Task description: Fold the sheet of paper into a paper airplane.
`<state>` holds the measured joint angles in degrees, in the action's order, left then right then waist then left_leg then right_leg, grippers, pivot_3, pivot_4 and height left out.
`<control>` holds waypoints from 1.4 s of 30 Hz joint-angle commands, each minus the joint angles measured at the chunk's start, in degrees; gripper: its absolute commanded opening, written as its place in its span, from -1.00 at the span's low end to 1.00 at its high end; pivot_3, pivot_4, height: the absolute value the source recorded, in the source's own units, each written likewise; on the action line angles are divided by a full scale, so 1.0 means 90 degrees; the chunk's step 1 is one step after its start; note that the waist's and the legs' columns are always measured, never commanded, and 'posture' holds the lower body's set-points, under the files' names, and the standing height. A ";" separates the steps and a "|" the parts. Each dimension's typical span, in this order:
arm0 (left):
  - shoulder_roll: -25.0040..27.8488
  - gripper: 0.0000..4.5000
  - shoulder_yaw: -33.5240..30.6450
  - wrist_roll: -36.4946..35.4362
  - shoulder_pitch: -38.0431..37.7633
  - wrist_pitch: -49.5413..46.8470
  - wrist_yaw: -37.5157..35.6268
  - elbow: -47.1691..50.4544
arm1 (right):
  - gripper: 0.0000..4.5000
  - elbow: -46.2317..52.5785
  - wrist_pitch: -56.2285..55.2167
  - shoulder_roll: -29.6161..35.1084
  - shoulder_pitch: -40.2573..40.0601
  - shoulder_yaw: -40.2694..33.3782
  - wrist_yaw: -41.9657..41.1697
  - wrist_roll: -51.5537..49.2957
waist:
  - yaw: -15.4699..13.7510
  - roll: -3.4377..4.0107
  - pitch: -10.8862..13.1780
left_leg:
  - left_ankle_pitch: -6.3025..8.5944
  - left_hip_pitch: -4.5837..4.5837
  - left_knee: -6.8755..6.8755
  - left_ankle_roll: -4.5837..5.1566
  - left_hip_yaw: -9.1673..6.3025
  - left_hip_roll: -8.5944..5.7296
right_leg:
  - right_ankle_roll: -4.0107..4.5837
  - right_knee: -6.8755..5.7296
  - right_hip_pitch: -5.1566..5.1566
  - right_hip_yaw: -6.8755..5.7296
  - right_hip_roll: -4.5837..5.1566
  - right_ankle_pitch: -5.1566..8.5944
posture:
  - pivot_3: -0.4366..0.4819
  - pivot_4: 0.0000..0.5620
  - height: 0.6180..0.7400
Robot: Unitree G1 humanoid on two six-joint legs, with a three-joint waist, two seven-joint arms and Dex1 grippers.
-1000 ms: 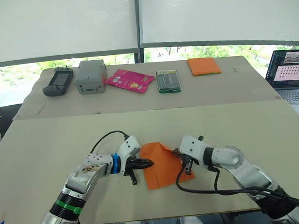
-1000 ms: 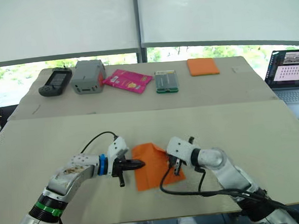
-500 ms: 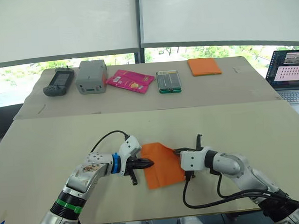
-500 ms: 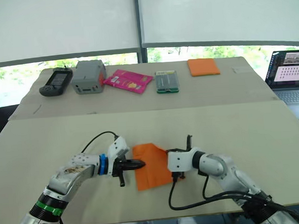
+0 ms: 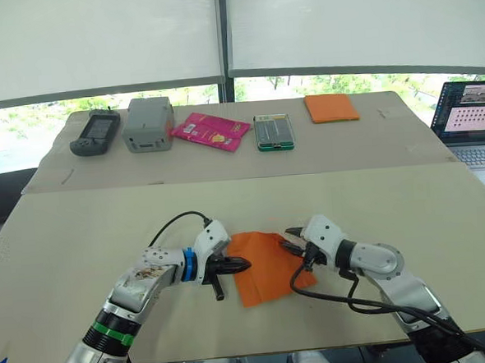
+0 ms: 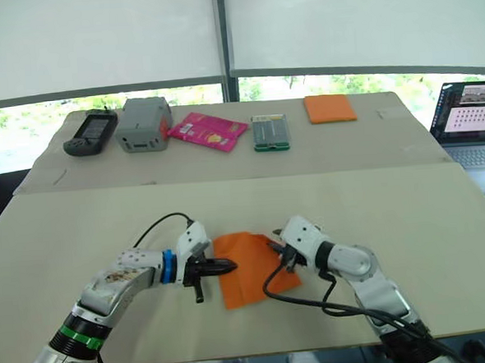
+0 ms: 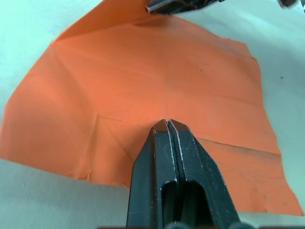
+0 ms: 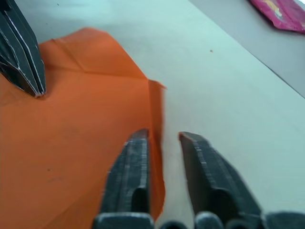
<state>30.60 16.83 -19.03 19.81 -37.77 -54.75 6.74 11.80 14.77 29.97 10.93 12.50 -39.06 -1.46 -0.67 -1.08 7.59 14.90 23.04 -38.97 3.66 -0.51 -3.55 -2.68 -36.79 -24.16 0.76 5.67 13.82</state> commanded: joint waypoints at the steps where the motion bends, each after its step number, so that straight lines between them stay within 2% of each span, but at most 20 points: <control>1: 0.0024 -1.00 0.0118 0.0098 -0.0038 -0.0081 -0.0004 -0.0058 | 0.17 0.0249 0.0167 0.0003 0.0071 -0.0151 -0.0081 -0.0168 | 0.0000 0.0000 0.0000 | 0.0000 0.0000 0.0000 0.0000 0.0000 0.0000 | 0.0000 0.0000 0.0000 0.0000 0.0000 0.0000 | -0.05 -0.47 1.00; 5: 0.0017 -1.00 0.0122 0.0100 -0.0032 -0.0077 0.0000 -0.0067 | 0.17 0.0269 0.0220 -0.0007 0.0078 -0.0158 -0.0115 -0.0187 | 0.0000 0.0000 0.0000 | 0.0000 0.0000 0.0000 0.0000 0.0000 0.0000 | 0.0000 0.0000 0.0000 0.0000 0.0000 0.0000 | -0.05 -0.47 1.00; 9: 0.0027 -1.00 0.0117 0.0108 -0.0023 -0.0063 -0.0009 -0.0087 | -0.35 0.0316 0.0002 0.0095 0.0005 -0.0117 -0.0173 -0.0114 | 0.0000 0.0000 0.0000 | 0.0000 0.0000 0.0000 0.0000 0.0000 0.0000 | 0.0000 0.0000 0.0000 -0.0001 0.0000 0.0000 | -0.05 -0.47 1.00; 13: 0.0044 -1.00 0.0109 0.0115 0.0016 -0.0054 -0.0029 -0.0122 | -0.98 0.0248 -0.0632 0.0252 -0.0097 0.0015 -0.0135 0.0254 | 0.0000 0.0000 0.0000 | 0.0000 0.0000 0.0000 -0.0001 0.0001 -0.0001 | 0.0000 0.0000 0.0000 -0.0002 0.0000 0.0000 | -0.05 -0.47 1.00; 18: -0.0011 -1.00 0.0050 0.0038 0.0127 -0.0121 -0.0045 -0.0159 | -0.99 -0.0138 -0.1988 0.0531 -0.0145 0.0407 0.0140 0.1263 | 0.0001 0.0000 0.0000 | -0.0003 -0.0001 0.0000 -0.0006 0.0003 -0.0002 | 0.0000 -0.0002 -0.0001 -0.0008 -0.0003 0.0000 | -0.05 -0.47 1.00; 23: -0.0243 -1.00 -0.0093 -0.0202 0.0436 -0.0331 -0.0048 -0.0206 | -0.99 -0.0887 -0.2916 0.0535 -0.0038 0.0653 0.0380 0.1773 | 0.0001 -0.0001 0.0000 | -0.0025 -0.0002 -0.0001 -0.0042 0.0006 -0.0003 | 0.0000 -0.0003 0.0001 -0.0010 -0.0007 0.0000 | -0.05 -0.47 1.00; 33: -0.0738 -1.00 -0.0450 -0.0292 0.1241 -0.0397 0.0197 -0.0633 | -0.99 -0.1268 -0.3246 0.0593 -0.0015 0.0722 0.0463 0.2301 | 0.0017 -0.0002 -0.0001 | -0.0026 -0.0010 0.0000 -0.0043 0.0017 0.0005 | 0.0000 -0.0009 0.0003 0.0000 -0.0021 0.0000 | -0.05 -0.47 1.00; 39: -0.1183 -1.00 0.0264 0.0411 0.1495 -0.0021 0.0452 -0.1196 | -0.99 -0.1196 -0.3203 0.0549 -0.0044 0.0734 0.0482 0.2422 | 0.0005 -0.0004 -0.0002 | -0.0026 -0.0017 -0.0002 -0.0042 0.0020 0.0004 | 0.0000 -0.0010 0.0011 0.0002 -0.0021 0.0000 | -0.05 -0.47 1.00; 42: -0.1209 -1.00 0.0586 0.0694 0.1479 -0.0010 0.0458 -0.1380 | -0.99 -0.1176 -0.3187 0.0570 -0.0036 0.0774 0.0434 0.2481 | 0.0009 -0.0004 -0.0002 | -0.0026 -0.0016 -0.0001 -0.0042 0.0023 0.0004 | 0.0000 -0.0012 0.0009 0.0004 -0.0023 0.0000 | -0.05 -0.47 1.00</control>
<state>19.45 21.30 -14.28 32.45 -38.79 -50.62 -5.74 2.01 -14.70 34.75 11.13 18.62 -34.23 19.40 -0.59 -1.12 7.58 14.67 22.91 -38.98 3.28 -0.29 -3.52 -2.68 -36.90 -24.10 0.80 5.46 13.82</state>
